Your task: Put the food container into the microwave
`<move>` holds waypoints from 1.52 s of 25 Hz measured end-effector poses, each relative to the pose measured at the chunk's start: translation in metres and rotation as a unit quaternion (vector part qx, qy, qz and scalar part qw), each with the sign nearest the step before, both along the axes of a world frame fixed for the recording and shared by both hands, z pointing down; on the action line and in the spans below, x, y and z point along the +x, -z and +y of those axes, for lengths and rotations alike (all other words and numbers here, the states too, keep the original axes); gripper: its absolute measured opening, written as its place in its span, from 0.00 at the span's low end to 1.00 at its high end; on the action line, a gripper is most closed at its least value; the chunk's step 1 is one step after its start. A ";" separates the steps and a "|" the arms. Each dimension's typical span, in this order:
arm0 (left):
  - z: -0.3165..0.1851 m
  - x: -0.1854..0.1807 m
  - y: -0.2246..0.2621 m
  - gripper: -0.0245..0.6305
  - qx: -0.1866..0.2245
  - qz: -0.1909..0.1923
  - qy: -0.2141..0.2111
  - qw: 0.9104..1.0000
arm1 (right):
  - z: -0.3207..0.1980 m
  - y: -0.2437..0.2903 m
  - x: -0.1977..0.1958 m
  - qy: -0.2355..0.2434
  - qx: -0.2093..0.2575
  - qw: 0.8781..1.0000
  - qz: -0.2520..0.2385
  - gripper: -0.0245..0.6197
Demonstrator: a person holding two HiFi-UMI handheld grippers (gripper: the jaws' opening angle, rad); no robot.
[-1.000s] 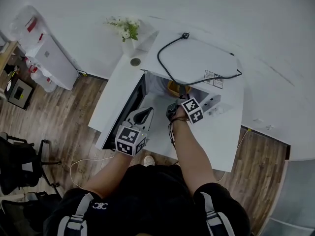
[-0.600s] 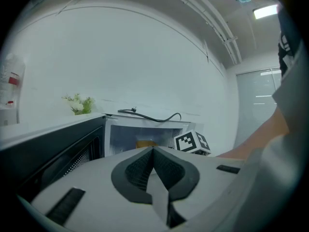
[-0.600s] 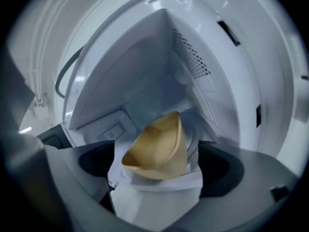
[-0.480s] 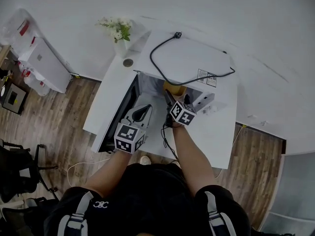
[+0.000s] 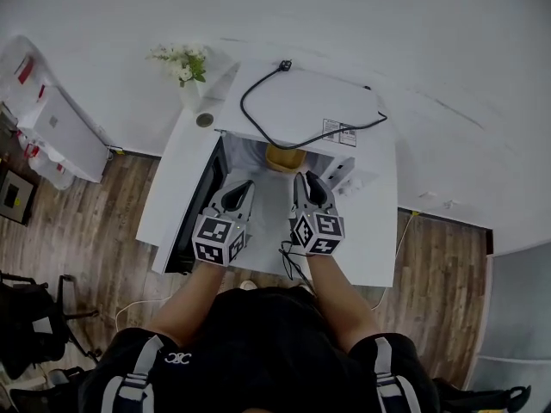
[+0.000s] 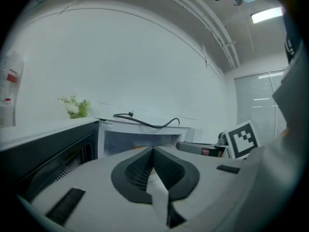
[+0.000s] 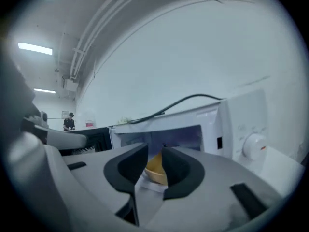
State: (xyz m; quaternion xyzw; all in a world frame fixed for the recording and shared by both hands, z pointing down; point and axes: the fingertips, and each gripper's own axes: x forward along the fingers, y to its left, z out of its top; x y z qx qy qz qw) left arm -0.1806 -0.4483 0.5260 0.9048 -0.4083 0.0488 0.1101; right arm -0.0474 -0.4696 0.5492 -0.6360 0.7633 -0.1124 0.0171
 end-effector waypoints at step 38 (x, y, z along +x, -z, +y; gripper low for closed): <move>0.044 0.027 0.012 0.04 0.042 -0.030 -0.012 0.999 | 0.106 0.035 0.046 -0.045 0.024 0.998 0.029 0.04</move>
